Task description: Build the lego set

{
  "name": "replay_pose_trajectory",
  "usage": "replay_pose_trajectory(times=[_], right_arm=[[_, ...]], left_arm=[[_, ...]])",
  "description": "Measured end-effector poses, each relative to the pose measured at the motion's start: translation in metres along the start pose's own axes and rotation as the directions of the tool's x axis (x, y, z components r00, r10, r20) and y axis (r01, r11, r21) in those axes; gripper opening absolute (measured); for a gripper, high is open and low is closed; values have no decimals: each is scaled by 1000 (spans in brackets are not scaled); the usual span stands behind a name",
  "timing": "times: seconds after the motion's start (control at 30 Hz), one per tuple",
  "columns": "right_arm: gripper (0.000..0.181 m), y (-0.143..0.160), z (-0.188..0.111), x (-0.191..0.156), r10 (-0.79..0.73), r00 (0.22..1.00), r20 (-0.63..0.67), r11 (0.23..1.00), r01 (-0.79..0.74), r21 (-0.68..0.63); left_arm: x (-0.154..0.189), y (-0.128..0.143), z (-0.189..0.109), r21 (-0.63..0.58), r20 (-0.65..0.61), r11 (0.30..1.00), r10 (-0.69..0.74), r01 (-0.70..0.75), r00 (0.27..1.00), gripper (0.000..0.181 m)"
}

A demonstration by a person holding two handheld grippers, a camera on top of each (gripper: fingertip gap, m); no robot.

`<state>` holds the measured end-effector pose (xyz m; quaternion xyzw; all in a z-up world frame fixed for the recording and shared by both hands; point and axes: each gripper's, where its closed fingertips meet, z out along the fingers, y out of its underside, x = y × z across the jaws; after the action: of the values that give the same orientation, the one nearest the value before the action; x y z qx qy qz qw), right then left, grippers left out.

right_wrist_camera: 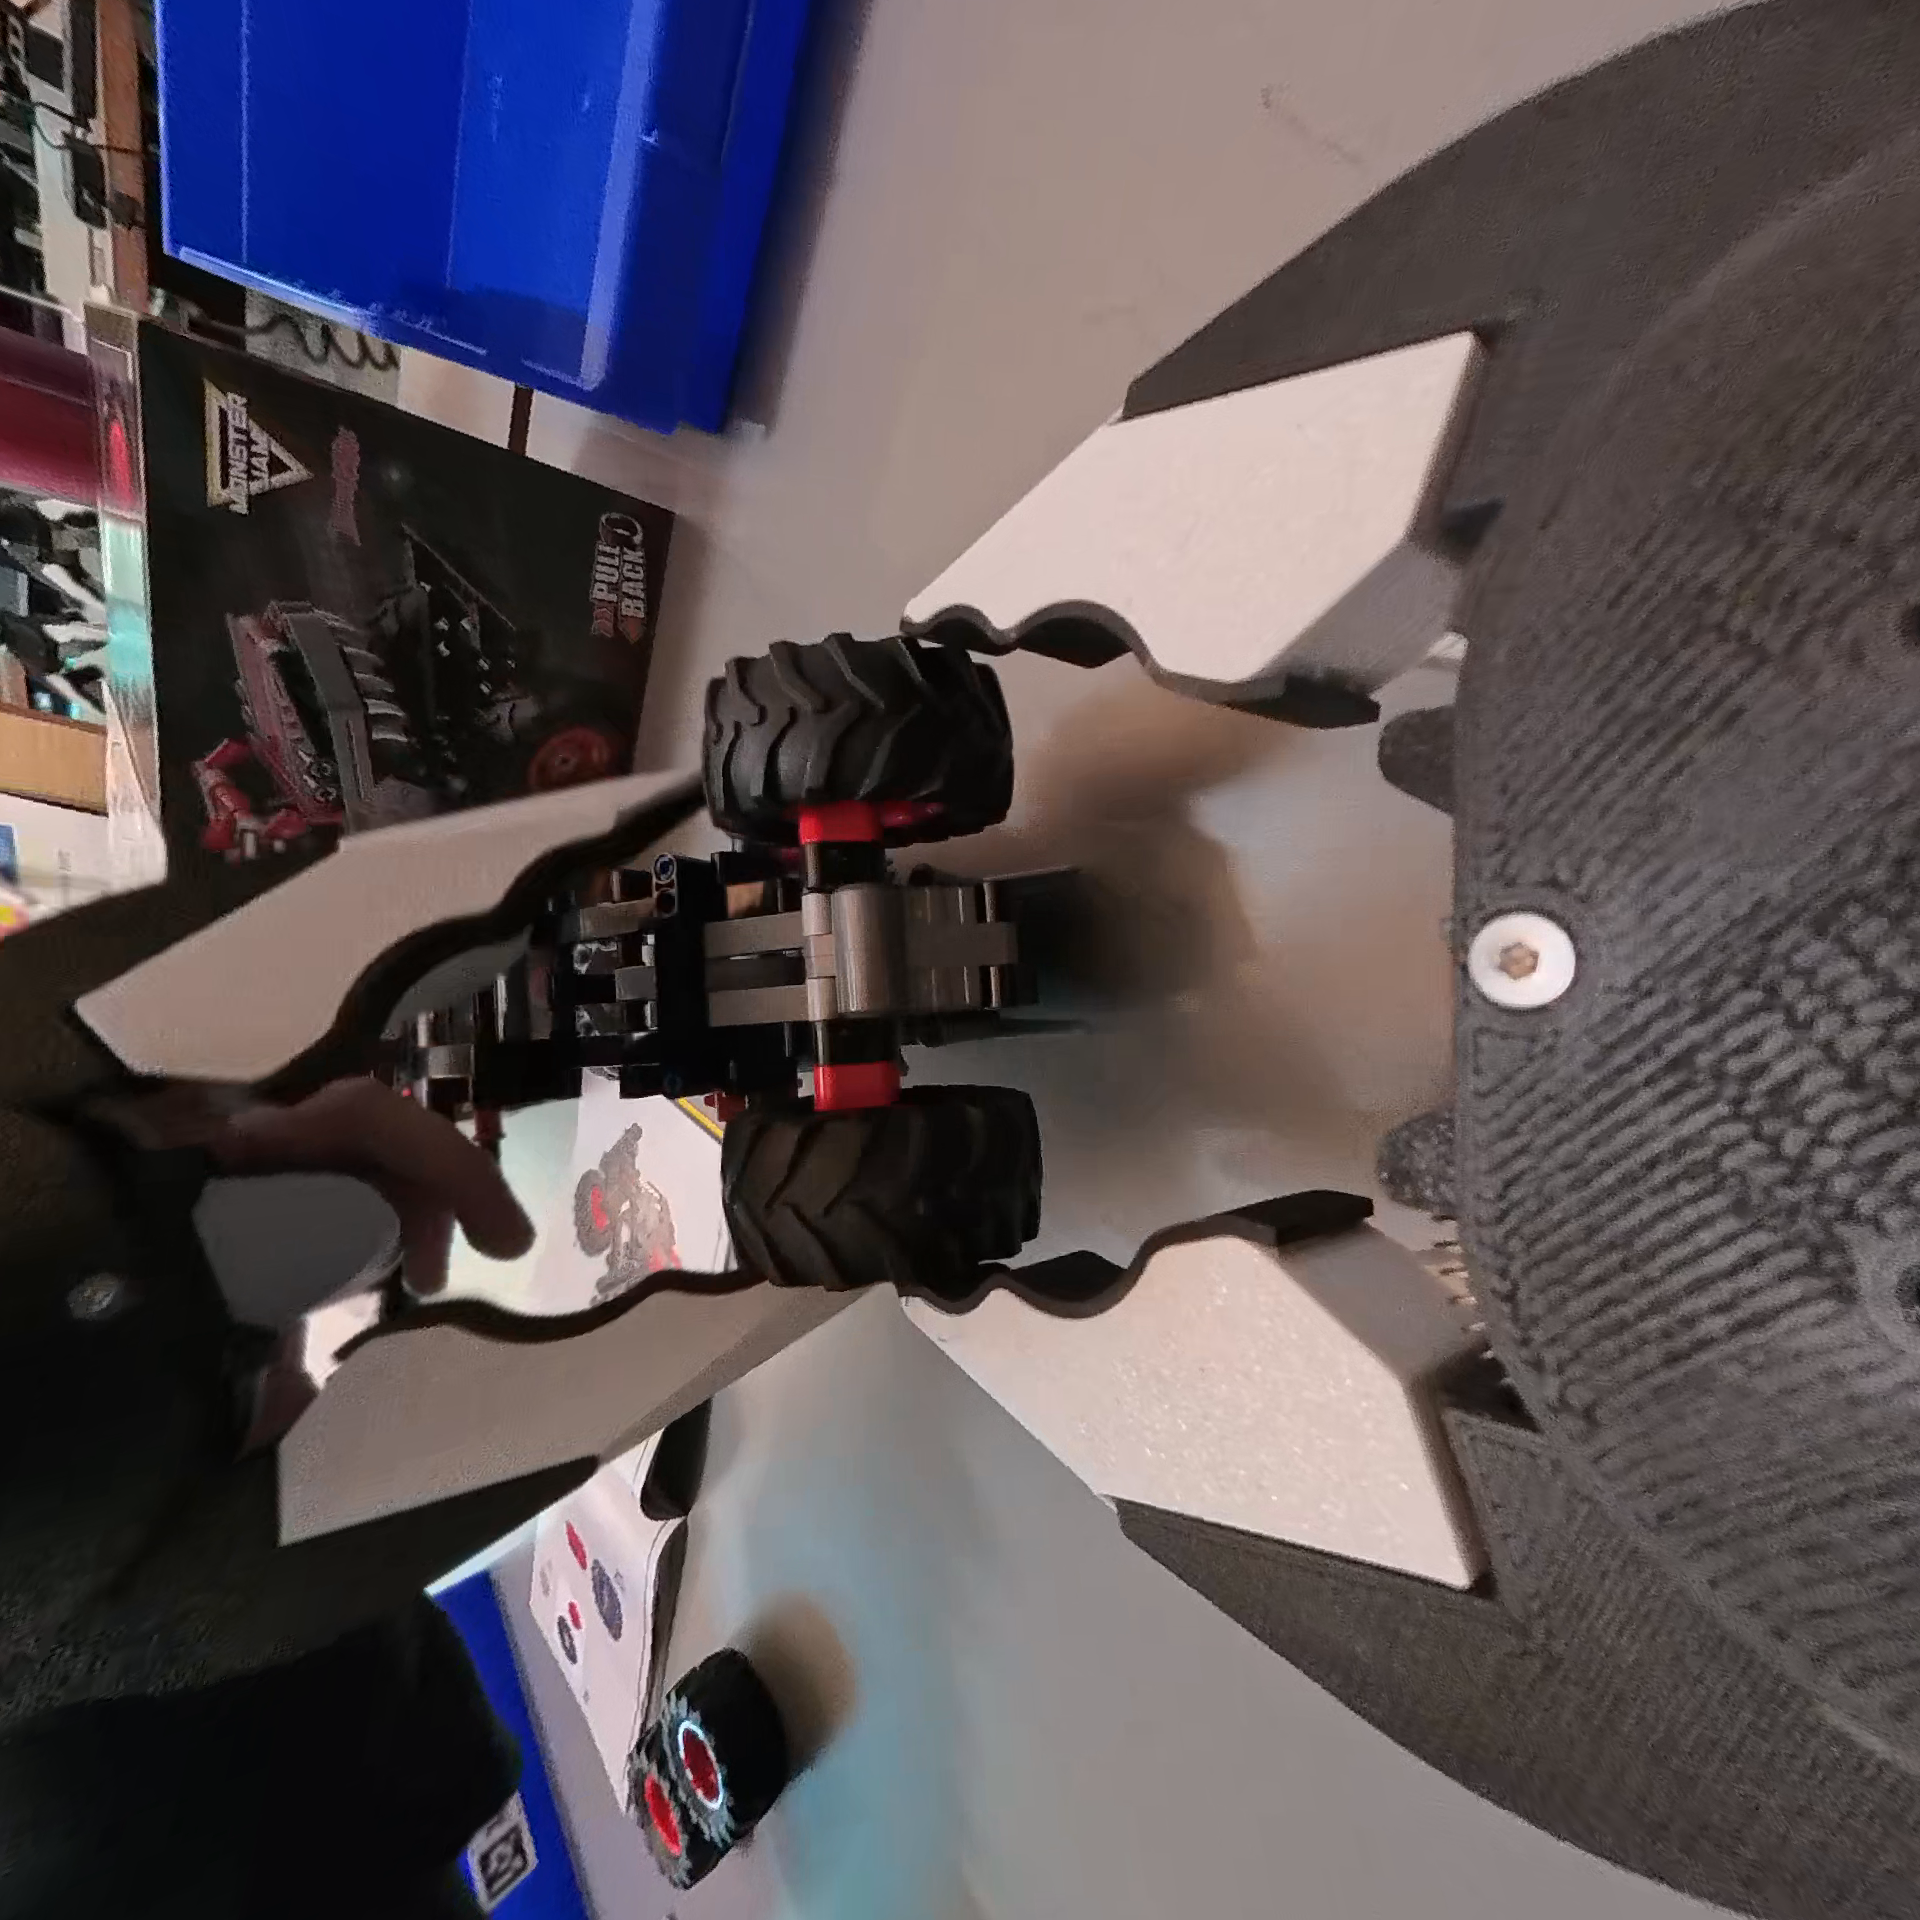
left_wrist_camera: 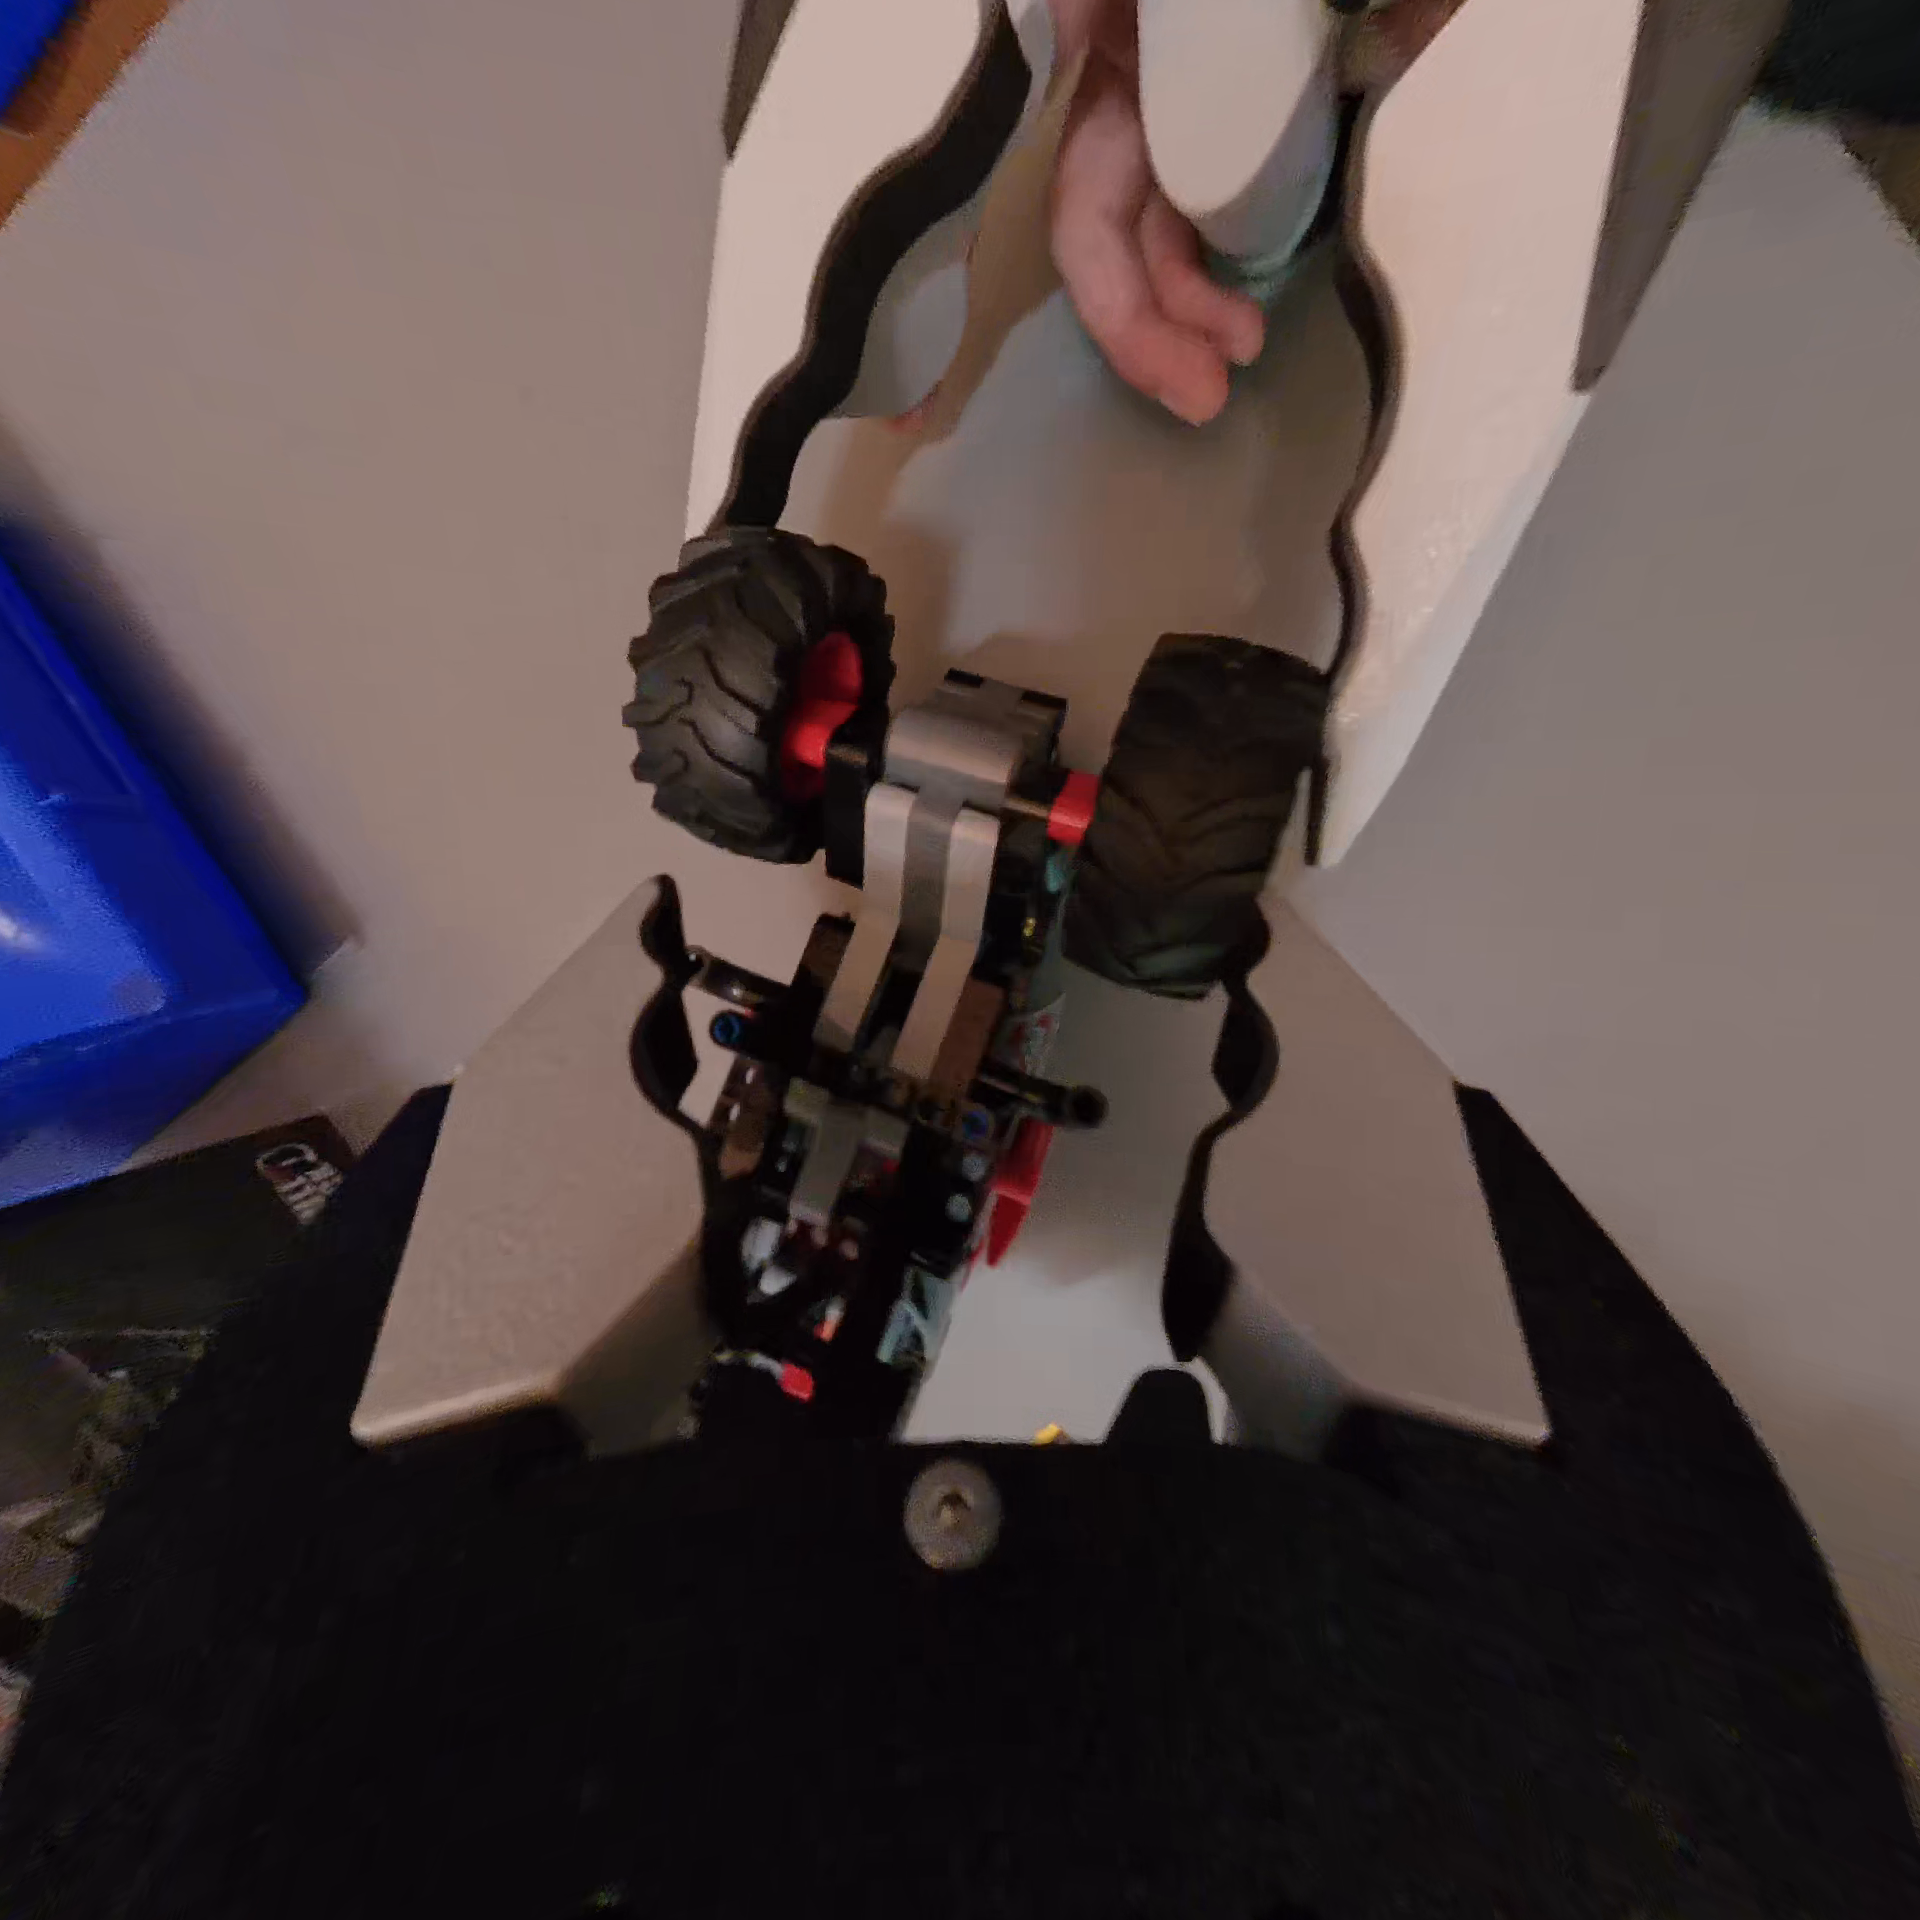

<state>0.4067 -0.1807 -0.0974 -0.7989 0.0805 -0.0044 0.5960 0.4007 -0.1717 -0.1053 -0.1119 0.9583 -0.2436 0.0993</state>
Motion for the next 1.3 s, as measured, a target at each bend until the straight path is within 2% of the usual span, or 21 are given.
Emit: replay_pose_trajectory(times=[0.03, 0.1, 0.13, 0.2, 0.43, 0.53, 0.6, 0.77, 0.8, 0.87, 0.93, 1.0, 1.07, 1.17, 1.3], right_arm=[[116, -1, -1, -1, 2, 1000, 8, 1000, -2, 5], [116, -2, -2, -4, -7, 1000, 24, 1000, 6, 16], [116, -2, -2, -4, -11, 1000, 26, 1000, 11, 19], [116, -1, -2, -4, 0, 1000, 23, 1000, 0, 13], [114, 12, -6, -6, 139, 990, -11, 989, -139, -51], [99, 17, -12, -9, 109, 993, -35, 991, -112, -76], [94, 9, -17, -14, 114, 993, -28, 992, -116, -49], [90, 6, -18, -5, 52, 995, -81, 998, -53, -16], [96, 5, -19, 0, 61, 994, -94, 998, -61, 1], [123, -5, -19, 11, 72, 991, -116, 994, -63, 85], [125, -15, -14, 10, 77, 996, -43, 989, -70, 132], [115, -14, -7, 3, 60, 998, 35, 992, -64, 105], [122, -6, 0, 2, 53, 998, 39, 998, -55, 41], [123, -7, 1, 0, -17, 1000, 13, 999, 16, 41], [130, -3, 5, 0, -13, 999, 29, 1000, 12, 10]], left_arm=[[4, -3, -4, 32, -12, 999, -20, 20, 1000, 93], [10, -7, -9, 77, -38, 996, -52, 55, 998, 93], [11, -6, -8, 74, -50, 996, -56, 59, 997, 92], [18, -1, -3, 38, -100, 997, -62, 66, 993, 77], [17, -12, 0, 76, -118, 997, -19, 28, 993, 75], [16, -13, 4, 75, -118, 997, -17, 26, 993, 74], [15, -14, 7, 73, -113, 997, -16, 24, 993, 75], [9, -14, 9, 64, -82, 998, -1, 6, 997, 70], [10, -14, 9, 63, -80, 998, 3, 2, 997, 70], [10, -13, 9, 67, -69, 997, 30, -25, 997, 70], [11, -13, 9, 75, -62, 996, 47, -42, 997, 70], [11, -13, 9, 77, -55, 996, 55, -50, 997, 70], [11, -13, 9, 76, -46, 996, 54, -50, 998, 70], [11, -13, 9, 77, -35, 995, 65, -63, 997, 70], [11, -14, 10, 74, -20, 995, 75, -73, 997, 69]])
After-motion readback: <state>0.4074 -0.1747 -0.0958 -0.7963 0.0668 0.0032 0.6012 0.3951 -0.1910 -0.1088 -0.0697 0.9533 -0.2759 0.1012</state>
